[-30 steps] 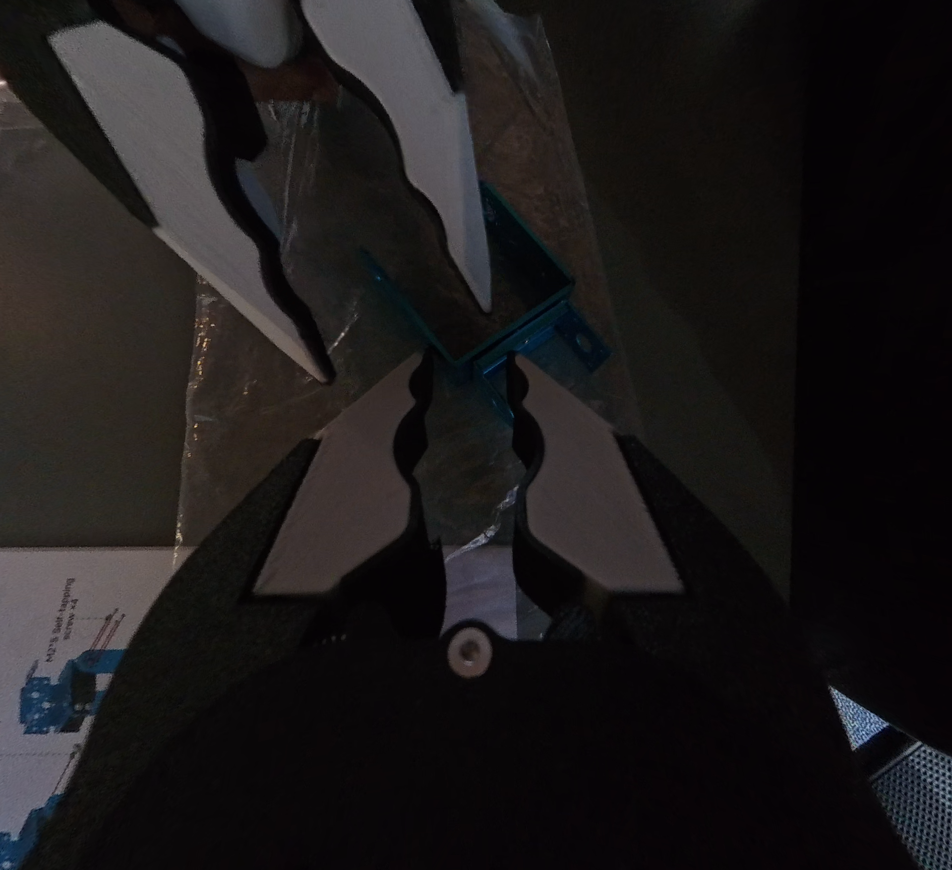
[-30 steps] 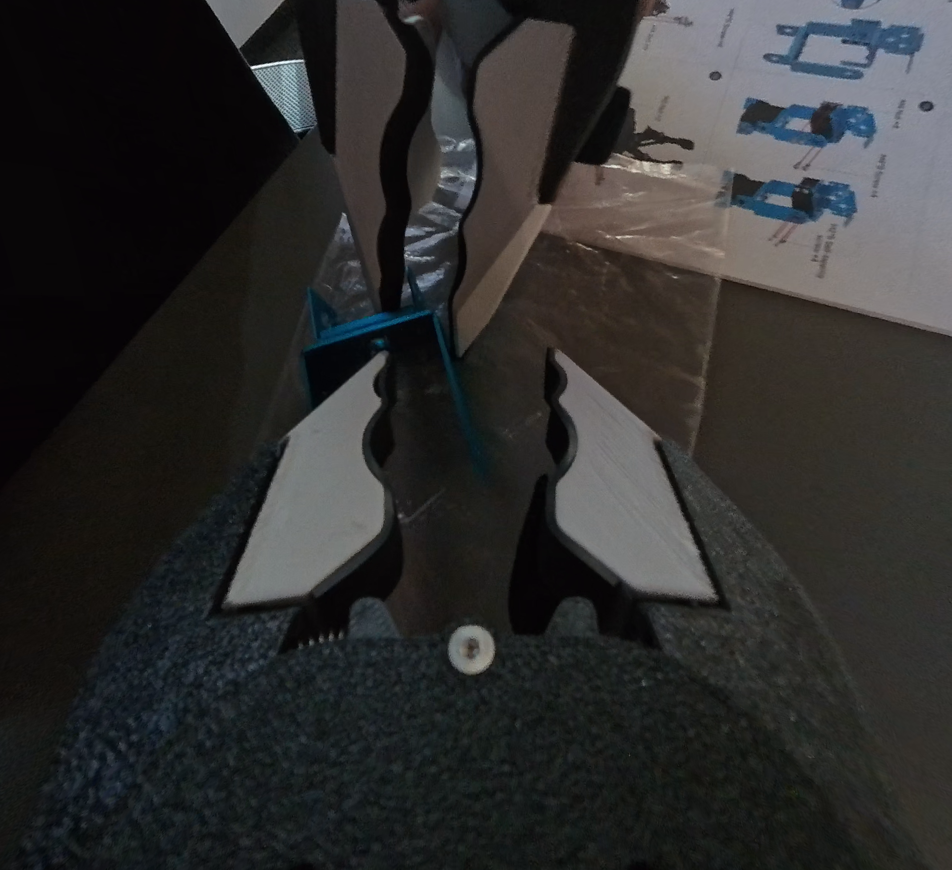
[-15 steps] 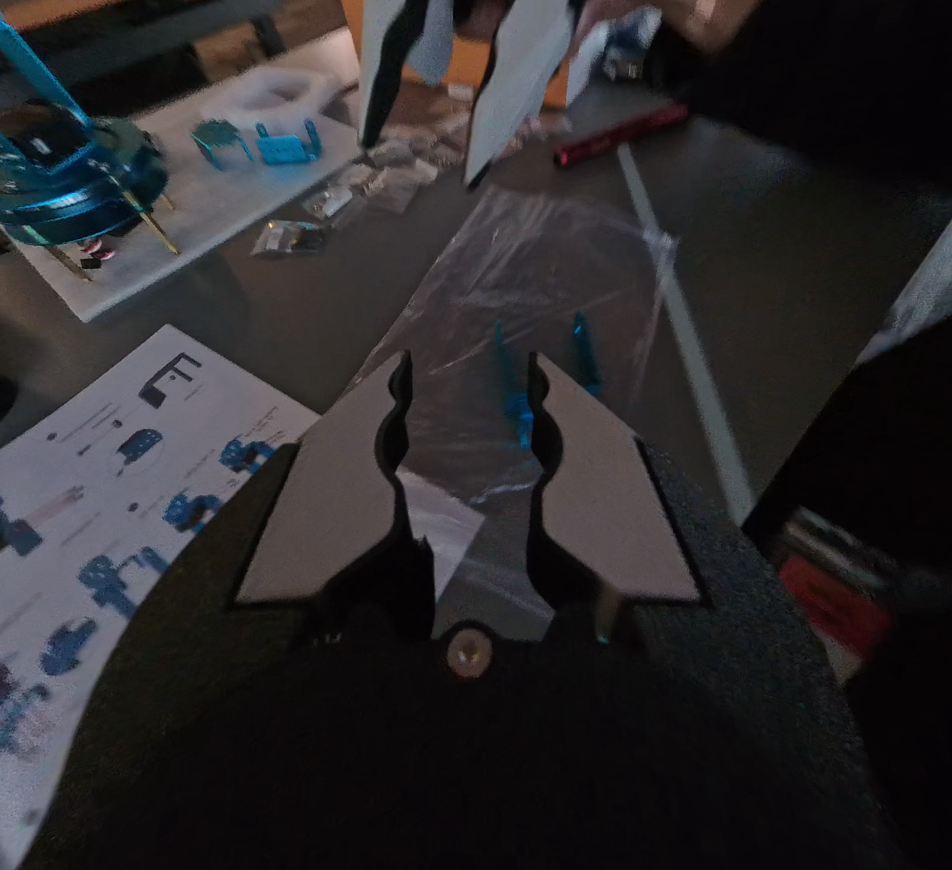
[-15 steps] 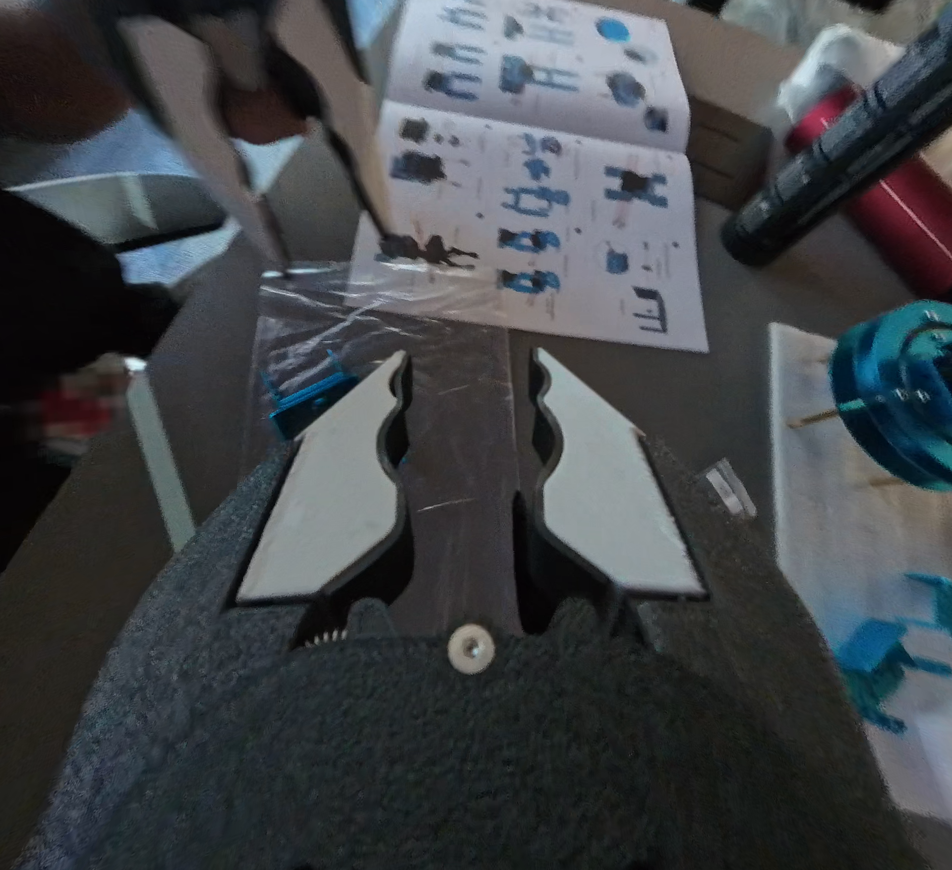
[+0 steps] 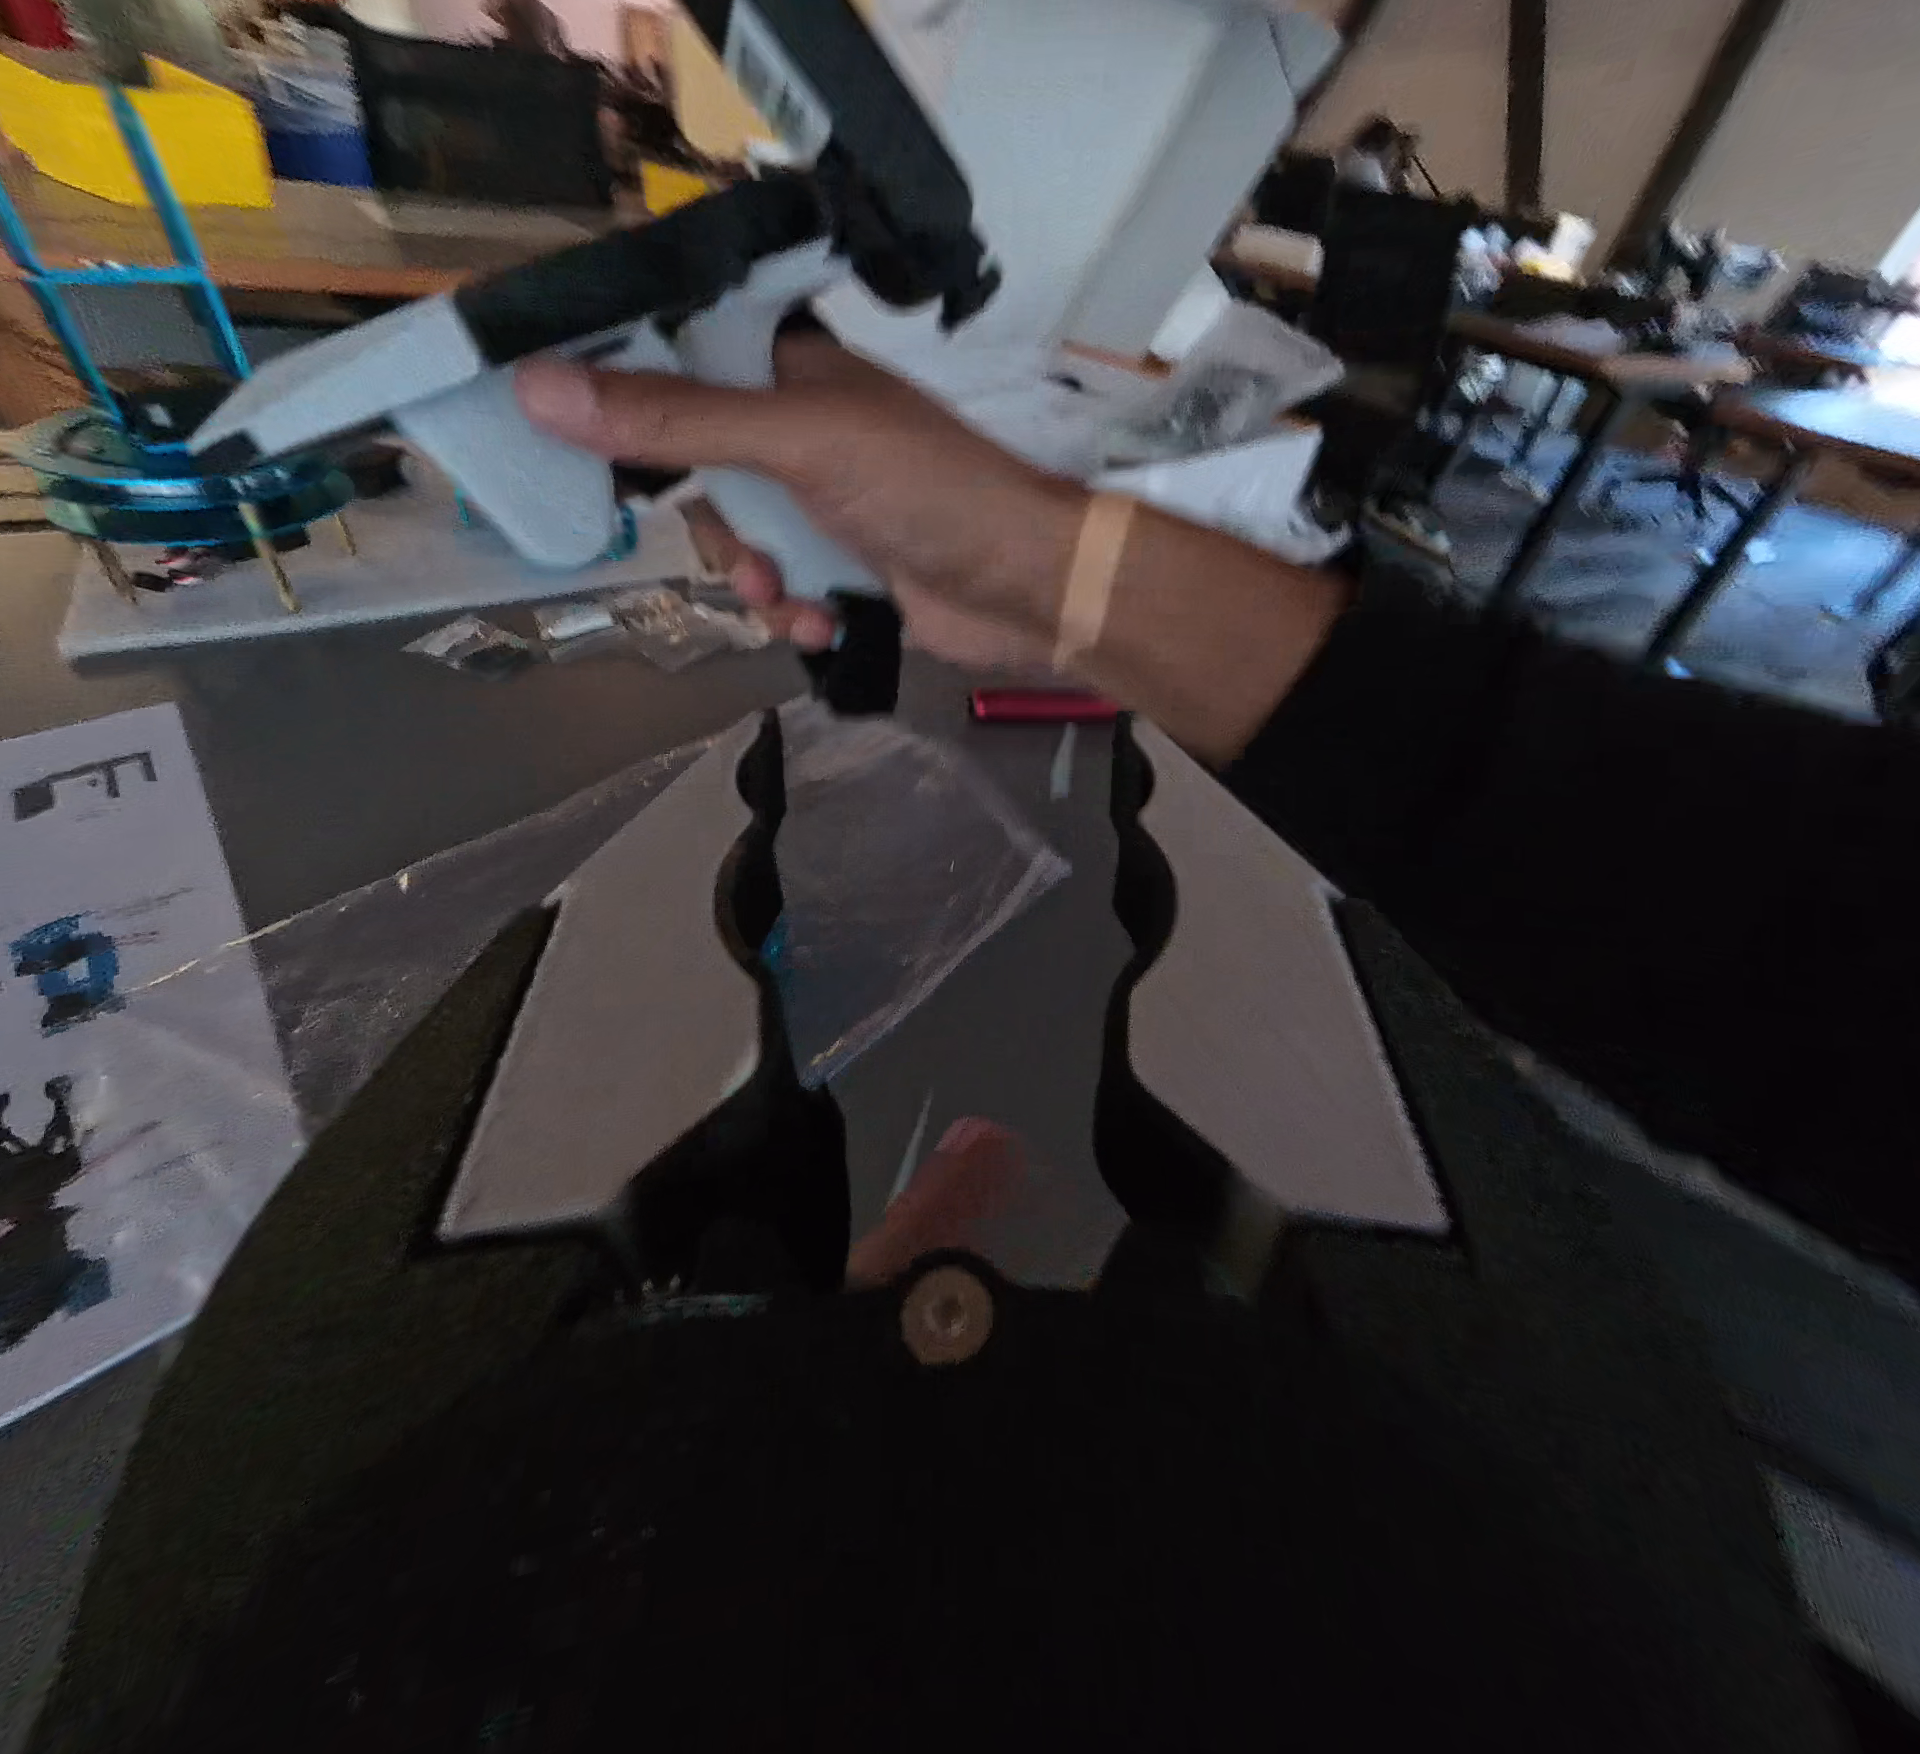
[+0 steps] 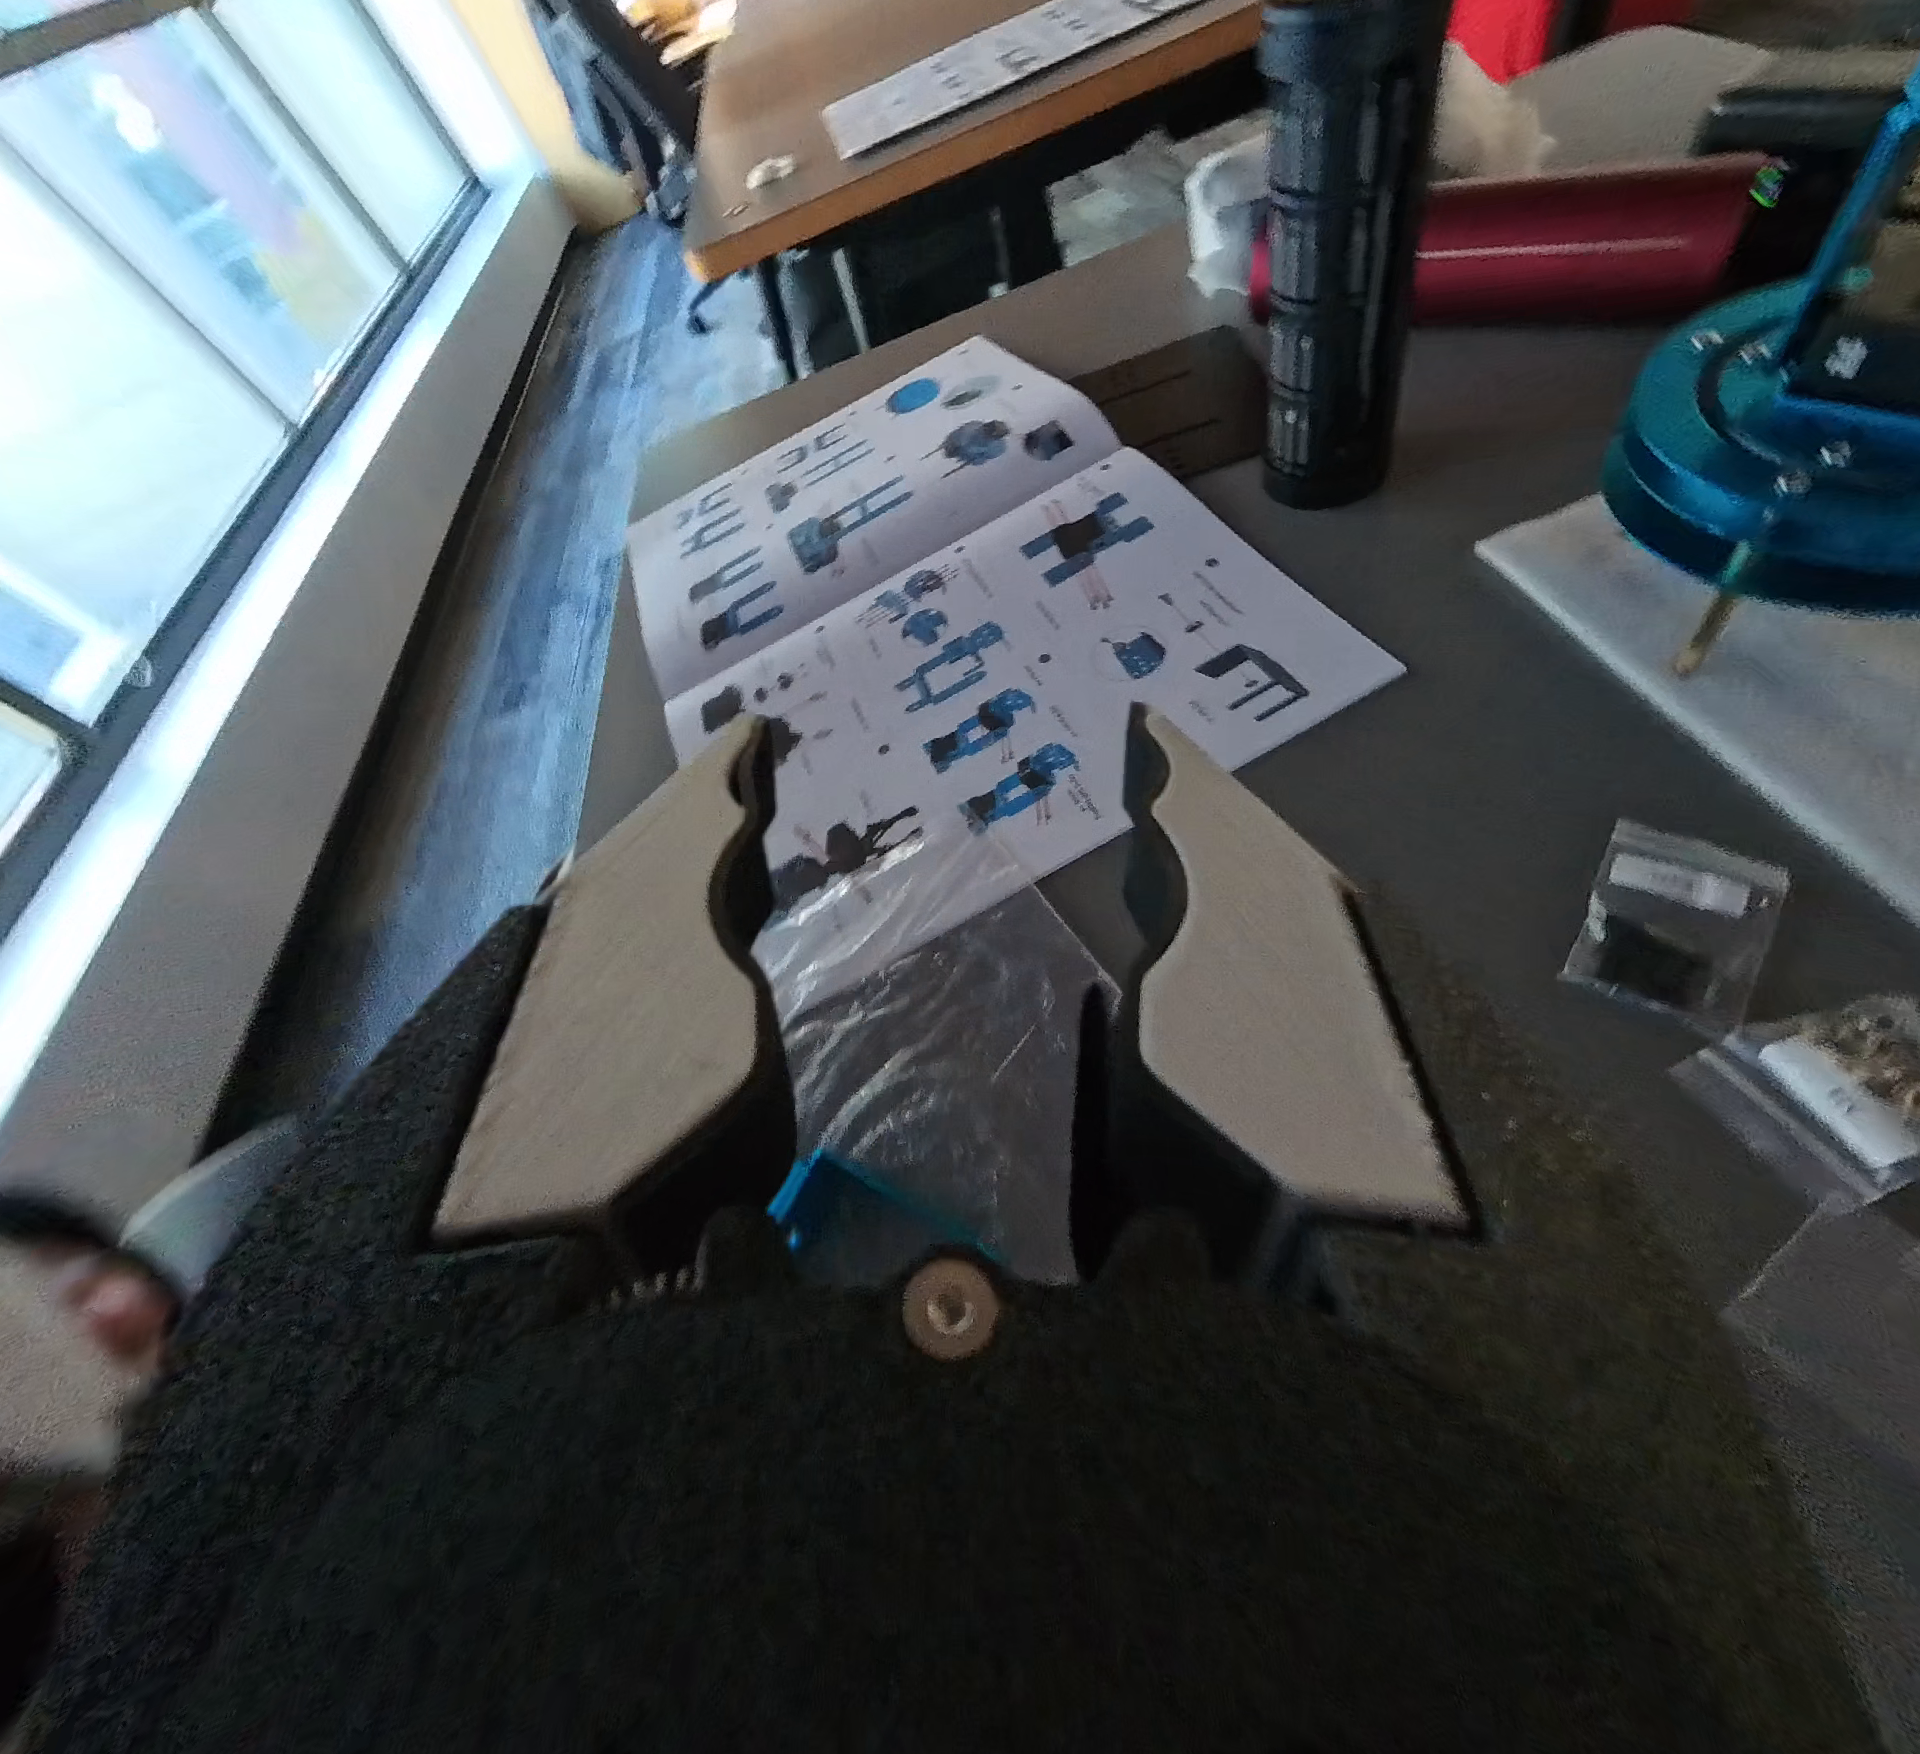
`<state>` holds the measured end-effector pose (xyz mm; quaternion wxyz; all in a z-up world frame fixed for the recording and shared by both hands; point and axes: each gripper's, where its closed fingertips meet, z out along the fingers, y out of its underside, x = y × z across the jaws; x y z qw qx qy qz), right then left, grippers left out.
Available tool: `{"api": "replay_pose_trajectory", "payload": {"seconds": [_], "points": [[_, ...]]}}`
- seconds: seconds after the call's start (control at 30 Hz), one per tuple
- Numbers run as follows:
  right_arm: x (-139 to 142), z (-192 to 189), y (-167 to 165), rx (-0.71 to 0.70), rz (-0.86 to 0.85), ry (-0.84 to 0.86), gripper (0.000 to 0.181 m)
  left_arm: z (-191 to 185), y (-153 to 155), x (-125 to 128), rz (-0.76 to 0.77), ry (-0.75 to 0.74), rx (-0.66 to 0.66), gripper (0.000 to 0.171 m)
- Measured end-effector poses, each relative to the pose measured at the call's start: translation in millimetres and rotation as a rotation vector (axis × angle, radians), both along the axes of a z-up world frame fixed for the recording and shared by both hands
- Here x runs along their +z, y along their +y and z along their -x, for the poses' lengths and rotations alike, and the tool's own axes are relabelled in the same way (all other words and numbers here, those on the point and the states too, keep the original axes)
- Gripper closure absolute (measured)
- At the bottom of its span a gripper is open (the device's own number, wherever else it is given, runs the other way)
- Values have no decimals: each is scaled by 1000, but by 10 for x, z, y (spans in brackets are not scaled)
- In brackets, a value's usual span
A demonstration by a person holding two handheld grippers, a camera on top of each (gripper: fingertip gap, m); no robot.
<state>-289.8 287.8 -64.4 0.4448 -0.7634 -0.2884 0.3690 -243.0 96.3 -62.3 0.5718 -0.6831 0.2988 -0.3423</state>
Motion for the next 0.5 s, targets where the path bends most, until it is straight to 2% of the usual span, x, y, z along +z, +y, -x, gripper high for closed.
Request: {"api": "replay_pose_trajectory", "payload": {"seconds": [0.17, 0.33, 0.43, 0.5], "points": [[-235, -29, 72, -138, 180, 189, 113, -28, 72, 190, -12, -88, 270, 108], [-435, -78, 105, -279, 201, 232, 119, -264, 4, 240, 109, -245, 305, 106], [-458, -33, 75, -284, 207, 216, 119, -497, -68, 123, 237, -290, 264, 103], [-522, -87, 56, -283, 215, 132, 117, -427, -109, 188, 234, -325, 301, 103]]}}
